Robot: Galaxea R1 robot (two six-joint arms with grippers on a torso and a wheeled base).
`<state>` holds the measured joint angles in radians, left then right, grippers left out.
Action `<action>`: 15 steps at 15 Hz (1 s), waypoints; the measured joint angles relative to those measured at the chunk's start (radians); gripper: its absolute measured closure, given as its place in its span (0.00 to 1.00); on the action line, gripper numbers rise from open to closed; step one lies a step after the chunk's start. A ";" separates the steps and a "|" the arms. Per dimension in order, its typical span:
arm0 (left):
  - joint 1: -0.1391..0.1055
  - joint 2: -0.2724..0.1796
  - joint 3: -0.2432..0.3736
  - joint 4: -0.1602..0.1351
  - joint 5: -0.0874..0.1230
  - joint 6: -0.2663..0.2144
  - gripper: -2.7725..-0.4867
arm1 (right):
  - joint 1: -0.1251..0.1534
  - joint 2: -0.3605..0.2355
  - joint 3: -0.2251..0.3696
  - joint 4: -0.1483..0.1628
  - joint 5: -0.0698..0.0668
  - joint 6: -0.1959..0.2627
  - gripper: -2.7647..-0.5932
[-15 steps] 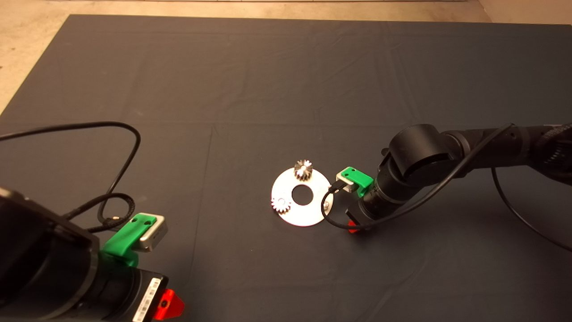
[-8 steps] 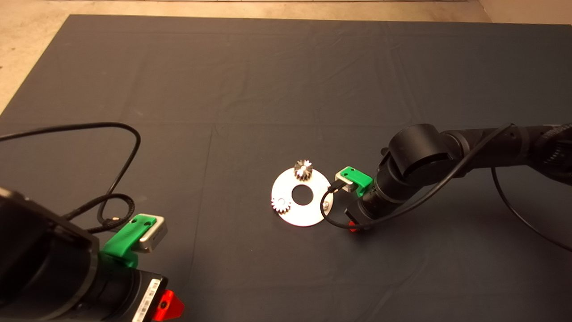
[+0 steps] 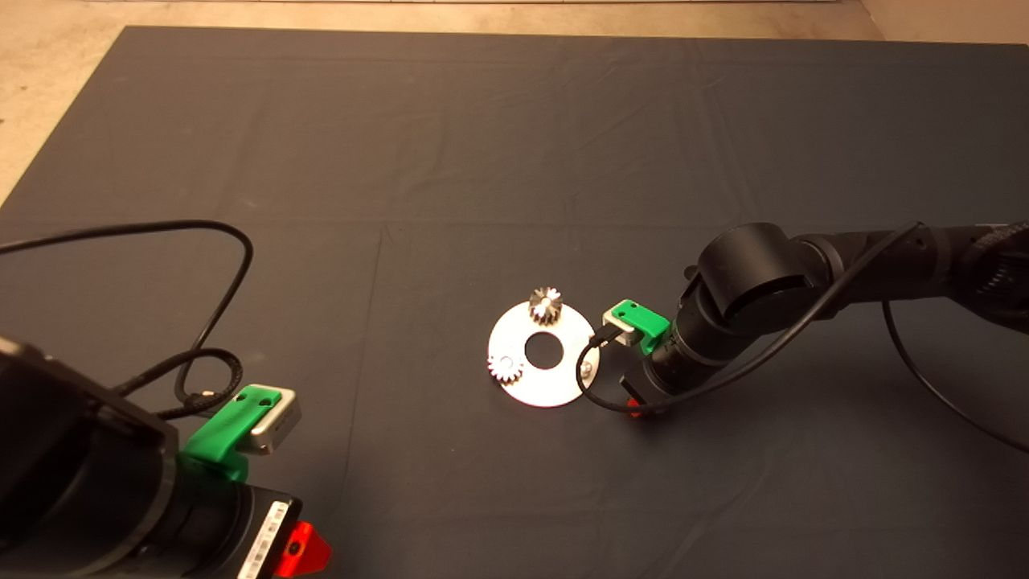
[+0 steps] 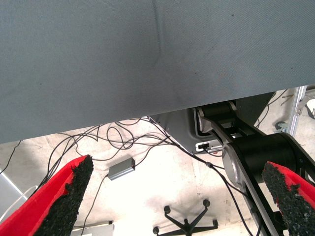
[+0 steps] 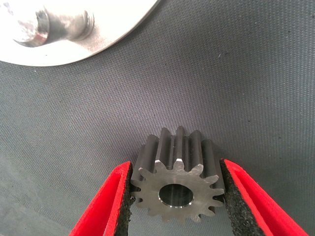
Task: Install three planetary gears onto the carrier pins
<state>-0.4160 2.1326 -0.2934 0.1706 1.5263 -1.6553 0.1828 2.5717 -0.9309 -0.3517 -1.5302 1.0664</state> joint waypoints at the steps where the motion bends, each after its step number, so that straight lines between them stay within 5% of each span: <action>1: 0.000 0.000 0.000 0.000 0.000 0.000 0.13 | 0.000 0.000 0.000 0.000 0.000 0.000 0.73; 6: 0.000 0.000 0.000 -0.001 0.000 0.000 0.13 | 0.000 0.000 0.001 0.000 -0.001 0.000 0.74; 15: 0.000 0.001 0.000 -0.010 0.000 0.000 0.13 | -0.002 -0.001 0.029 -0.033 -0.004 -0.066 0.77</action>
<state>-0.4160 2.1331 -0.2934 0.1611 1.5263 -1.6553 0.1804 2.5704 -0.9023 -0.3847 -1.5340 1.0009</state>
